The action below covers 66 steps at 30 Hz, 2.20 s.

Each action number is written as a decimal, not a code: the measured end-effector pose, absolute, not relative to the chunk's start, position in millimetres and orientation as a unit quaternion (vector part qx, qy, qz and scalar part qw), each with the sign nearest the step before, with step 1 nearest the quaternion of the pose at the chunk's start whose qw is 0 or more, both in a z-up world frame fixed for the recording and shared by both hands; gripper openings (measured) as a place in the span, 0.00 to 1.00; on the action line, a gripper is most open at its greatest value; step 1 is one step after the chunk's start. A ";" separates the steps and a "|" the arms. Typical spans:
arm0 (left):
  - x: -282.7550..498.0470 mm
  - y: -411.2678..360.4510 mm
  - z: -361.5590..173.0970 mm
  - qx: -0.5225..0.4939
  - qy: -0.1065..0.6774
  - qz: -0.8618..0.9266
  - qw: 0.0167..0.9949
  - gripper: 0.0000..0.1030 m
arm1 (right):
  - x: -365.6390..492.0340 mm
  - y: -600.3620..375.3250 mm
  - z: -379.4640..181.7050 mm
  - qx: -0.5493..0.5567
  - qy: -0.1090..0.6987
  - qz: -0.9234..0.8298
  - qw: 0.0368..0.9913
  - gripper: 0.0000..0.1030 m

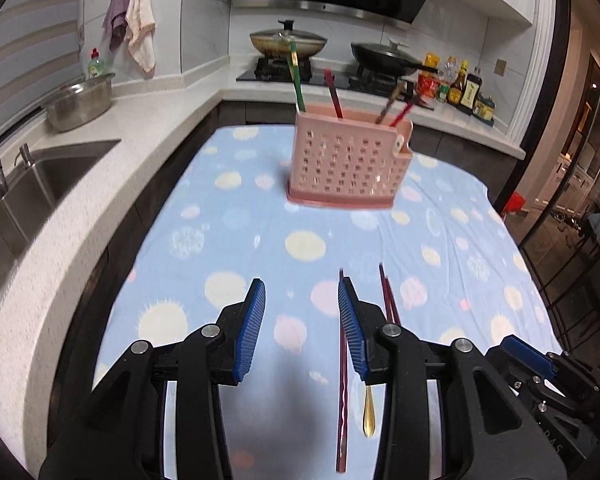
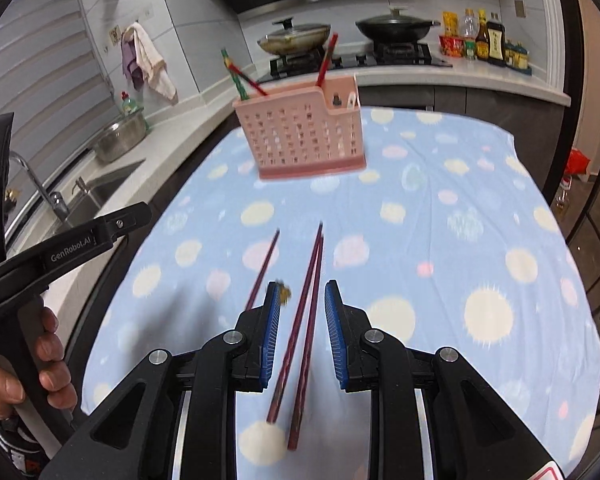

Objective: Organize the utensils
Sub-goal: 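Withdraw both open tools back over the remaining utensils, then move the left tool to a dark-red chopstick while the right tool approaches another red chopstick, then close the left gripper on the dark-red chopstick while the right gripper closes on its chopstick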

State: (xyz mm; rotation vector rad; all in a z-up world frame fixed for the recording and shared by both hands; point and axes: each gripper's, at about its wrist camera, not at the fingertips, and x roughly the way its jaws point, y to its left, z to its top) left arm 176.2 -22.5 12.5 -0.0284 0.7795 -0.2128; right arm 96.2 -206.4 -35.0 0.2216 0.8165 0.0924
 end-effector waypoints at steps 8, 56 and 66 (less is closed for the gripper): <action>143.6 -20.2 -34.0 0.014 0.420 -0.099 0.902 0.35 | 71.2 -189.9 -75.7 0.085 0.443 0.055 0.891 0.23; 107.0 -43.7 -101.2 0.025 0.486 -0.152 0.860 0.15 | 70.7 -185.1 -124.6 0.090 0.494 0.051 0.863 0.08; 104.7 -38.5 -96.5 0.003 0.486 -0.163 0.859 0.07 | 67.1 -190.9 -121.7 0.098 0.490 0.046 0.865 0.08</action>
